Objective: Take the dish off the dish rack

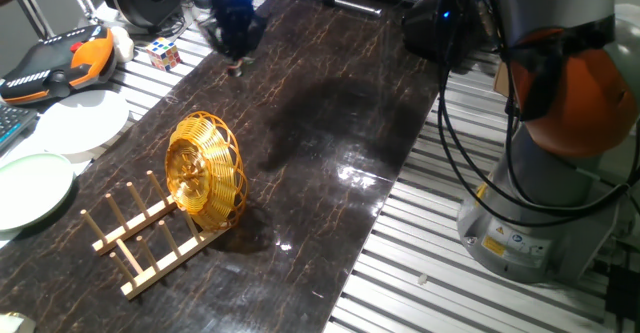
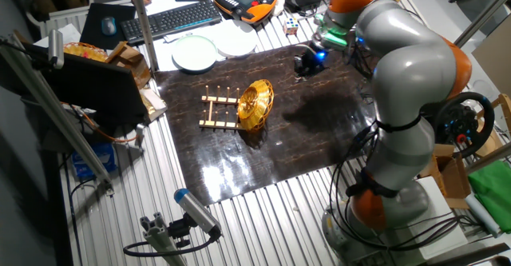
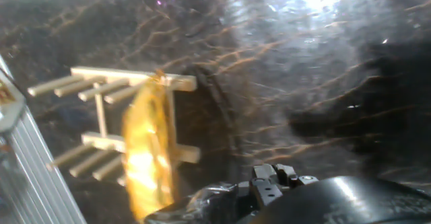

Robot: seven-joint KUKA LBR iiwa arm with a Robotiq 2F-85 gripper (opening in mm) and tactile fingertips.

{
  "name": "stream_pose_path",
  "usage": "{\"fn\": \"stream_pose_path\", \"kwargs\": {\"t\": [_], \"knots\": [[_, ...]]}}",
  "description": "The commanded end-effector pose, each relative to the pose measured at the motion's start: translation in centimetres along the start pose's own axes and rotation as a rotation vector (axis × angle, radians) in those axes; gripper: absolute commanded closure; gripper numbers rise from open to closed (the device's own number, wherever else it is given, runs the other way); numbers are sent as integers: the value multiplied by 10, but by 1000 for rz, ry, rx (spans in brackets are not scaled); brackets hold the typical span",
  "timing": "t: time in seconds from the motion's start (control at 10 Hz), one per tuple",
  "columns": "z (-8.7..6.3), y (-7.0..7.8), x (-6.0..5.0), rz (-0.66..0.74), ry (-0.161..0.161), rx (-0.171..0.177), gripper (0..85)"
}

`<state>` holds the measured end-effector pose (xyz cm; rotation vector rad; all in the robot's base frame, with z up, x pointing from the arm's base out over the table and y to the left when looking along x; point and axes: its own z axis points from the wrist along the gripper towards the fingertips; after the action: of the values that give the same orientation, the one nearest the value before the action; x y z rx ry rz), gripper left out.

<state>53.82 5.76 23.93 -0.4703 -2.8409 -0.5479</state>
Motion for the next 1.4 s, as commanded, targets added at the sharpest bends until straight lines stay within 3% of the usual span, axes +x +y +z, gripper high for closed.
{"fn": "stream_pose_path", "kwargs": {"t": [0.0, 0.3, 0.6, 0.7, 0.9, 1.0, 1.1, 1.3], "knots": [[18, 46, 12, 6, 4, -14, 843], [32, 69, 16, 0, -18, 9, 843], [39, 72, 18, -14, -6, 8, 843], [39, 72, 18, -19, -5, 17, 800], [39, 68, 18, 1, -28, 67, 410], [38, 65, 16, 11, -33, 70, 303], [40, 64, 17, 23, -42, 66, 243], [51, 68, 24, 42, -70, 60, 200]]}}
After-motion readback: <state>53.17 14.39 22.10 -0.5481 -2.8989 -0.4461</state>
